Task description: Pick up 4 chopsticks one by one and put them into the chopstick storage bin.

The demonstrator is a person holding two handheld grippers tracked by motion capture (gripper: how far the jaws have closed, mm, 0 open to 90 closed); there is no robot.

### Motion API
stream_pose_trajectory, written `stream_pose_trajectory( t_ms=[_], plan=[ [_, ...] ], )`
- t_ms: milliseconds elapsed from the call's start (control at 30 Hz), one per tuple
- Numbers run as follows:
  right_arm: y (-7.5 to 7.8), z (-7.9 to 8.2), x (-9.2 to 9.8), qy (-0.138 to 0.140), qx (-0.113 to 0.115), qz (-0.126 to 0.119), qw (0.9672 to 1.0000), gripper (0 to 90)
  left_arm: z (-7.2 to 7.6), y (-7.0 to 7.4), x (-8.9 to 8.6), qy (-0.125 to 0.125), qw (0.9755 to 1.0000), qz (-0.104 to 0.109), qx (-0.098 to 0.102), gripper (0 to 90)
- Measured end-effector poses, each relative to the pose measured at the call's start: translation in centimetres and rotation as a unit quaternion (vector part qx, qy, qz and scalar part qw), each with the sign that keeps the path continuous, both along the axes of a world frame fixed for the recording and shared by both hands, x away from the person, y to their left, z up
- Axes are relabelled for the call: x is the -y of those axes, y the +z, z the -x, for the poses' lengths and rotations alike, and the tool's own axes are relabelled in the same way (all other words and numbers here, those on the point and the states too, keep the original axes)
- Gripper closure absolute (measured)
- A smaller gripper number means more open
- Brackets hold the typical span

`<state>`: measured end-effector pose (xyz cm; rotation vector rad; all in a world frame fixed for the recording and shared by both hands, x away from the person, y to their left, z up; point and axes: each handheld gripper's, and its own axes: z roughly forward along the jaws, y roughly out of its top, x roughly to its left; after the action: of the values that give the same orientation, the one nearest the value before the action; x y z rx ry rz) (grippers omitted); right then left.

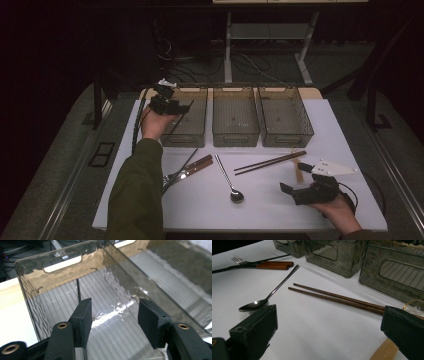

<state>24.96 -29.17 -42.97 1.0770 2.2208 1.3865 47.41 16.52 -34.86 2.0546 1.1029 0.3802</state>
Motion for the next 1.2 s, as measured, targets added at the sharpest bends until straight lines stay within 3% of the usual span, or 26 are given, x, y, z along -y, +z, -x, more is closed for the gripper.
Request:
stream_pose_trajectory(
  t_ms=[333,600,767,1033,1200],
  plan=[
    [0.0,0.0,0.1,-0.001,0.000,0.000,1.0000,1.0,3.0,0.7,-0.4,-0.011,0.9996,0.023,0.012,36.0],
    [0.0,0.0,0.1,-0.001,0.000,-0.001,1.0000,1.0,5.4,0.6,-0.6,-0.027,0.9994,0.016,0.017,30.6],
    [0.0,0.1,0.1,0.000,0.002,-0.001,1.0000,1.0,7.0,0.3,-0.9,-0.033,0.9990,0.020,0.023,29.2],
    [0.0,-0.1,0.1,-0.003,-0.001,0.000,1.0000,1.0,9.5,0.0,-1.2,-0.044,0.9974,0.044,0.038,29.0],
    [0.0,0.0,0.1,-0.004,-0.001,-0.001,1.0000,1.0,11.5,-0.5,-0.9,-0.052,0.9969,0.037,0.047,30.9]
  ],
)
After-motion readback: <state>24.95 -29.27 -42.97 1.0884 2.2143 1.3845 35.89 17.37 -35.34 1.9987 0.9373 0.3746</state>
